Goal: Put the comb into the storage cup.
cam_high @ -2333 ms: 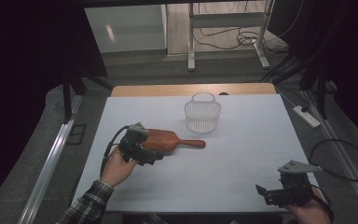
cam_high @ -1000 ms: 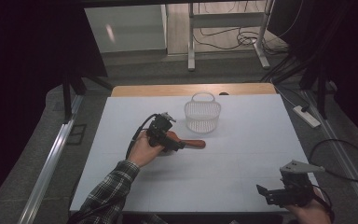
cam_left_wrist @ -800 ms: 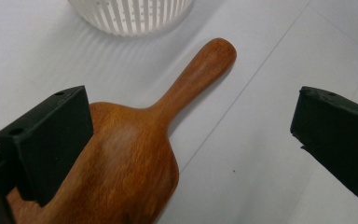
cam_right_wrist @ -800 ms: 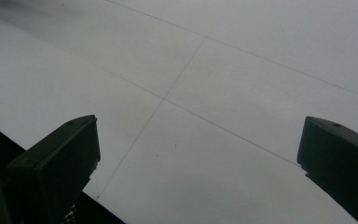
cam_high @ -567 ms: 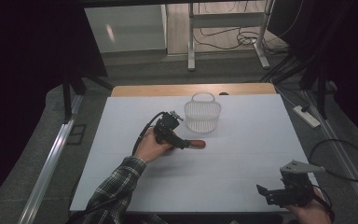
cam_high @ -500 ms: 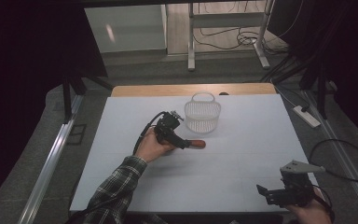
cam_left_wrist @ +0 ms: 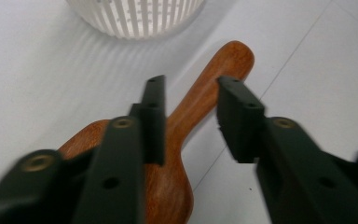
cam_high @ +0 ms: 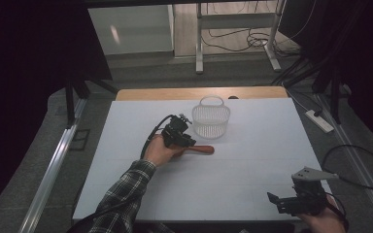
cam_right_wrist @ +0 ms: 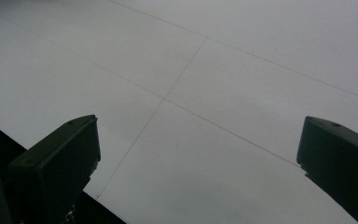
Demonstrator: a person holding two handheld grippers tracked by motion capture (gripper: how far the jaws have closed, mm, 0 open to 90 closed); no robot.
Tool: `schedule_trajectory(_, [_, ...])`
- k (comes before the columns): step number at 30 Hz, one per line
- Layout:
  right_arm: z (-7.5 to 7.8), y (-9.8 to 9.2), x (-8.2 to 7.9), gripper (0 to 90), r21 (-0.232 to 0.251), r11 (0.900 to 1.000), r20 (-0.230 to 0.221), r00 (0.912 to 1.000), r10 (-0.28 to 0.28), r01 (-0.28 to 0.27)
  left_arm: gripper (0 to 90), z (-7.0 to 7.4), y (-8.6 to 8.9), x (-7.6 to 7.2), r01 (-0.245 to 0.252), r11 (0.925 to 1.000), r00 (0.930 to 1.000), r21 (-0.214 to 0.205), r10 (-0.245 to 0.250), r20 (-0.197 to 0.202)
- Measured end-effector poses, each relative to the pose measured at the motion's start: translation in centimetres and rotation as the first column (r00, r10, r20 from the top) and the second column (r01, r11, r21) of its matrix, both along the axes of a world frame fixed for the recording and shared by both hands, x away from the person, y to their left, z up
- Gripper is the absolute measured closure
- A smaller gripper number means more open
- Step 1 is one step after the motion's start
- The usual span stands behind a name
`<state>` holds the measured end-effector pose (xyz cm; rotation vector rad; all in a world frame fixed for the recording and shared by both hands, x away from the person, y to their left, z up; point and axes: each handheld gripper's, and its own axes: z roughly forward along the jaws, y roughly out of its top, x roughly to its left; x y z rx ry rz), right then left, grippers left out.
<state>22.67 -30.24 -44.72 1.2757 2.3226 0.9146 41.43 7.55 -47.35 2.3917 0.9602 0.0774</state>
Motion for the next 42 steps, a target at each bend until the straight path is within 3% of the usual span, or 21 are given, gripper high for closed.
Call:
schedule_trajectory(3, [0.0,0.0,0.0,0.0,0.000,1.0000,-0.002,1.0000,0.001,-0.001,88.0,-0.2,-0.2,0.0,0.005,0.9997,1.0000,0.022,-0.005,0.003])
schedule_trajectory(4, [0.0,0.0,0.0,0.0,0.000,1.0000,0.000,1.0000,0.002,-0.002,89.0,-0.4,-0.4,0.1,0.001,0.9997,1.0000,0.023,-0.001,0.003])
schedule_trajectory(18, [0.0,0.1,0.0,0.2,-0.005,1.0000,-0.001,1.0000,0.006,-0.006,89.2,-1.5,-1.0,1.0,-0.029,0.9965,0.9995,0.078,0.028,0.015])
schedule_trajectory(27, [0.0,0.1,0.0,0.4,-0.007,1.0000,-0.002,1.0000,0.006,-0.006,89.2,-2.3,-1.2,1.3,-0.038,0.9948,0.9993,0.095,0.038,0.000])
schedule_trajectory(38, [0.0,0.1,0.0,0.5,-0.008,0.9999,-0.002,1.0000,0.006,-0.006,89.2,-2.7,-1.5,0.7,-0.009,0.9906,1.0000,0.136,0.009,0.001])
schedule_trajectory(42, [0.0,0.1,0.0,0.6,-0.011,0.9999,-0.001,1.0000,0.005,-0.005,89.2,-2.6,-1.5,0.2,-0.001,0.9911,1.0000,0.133,0.001,0.002])
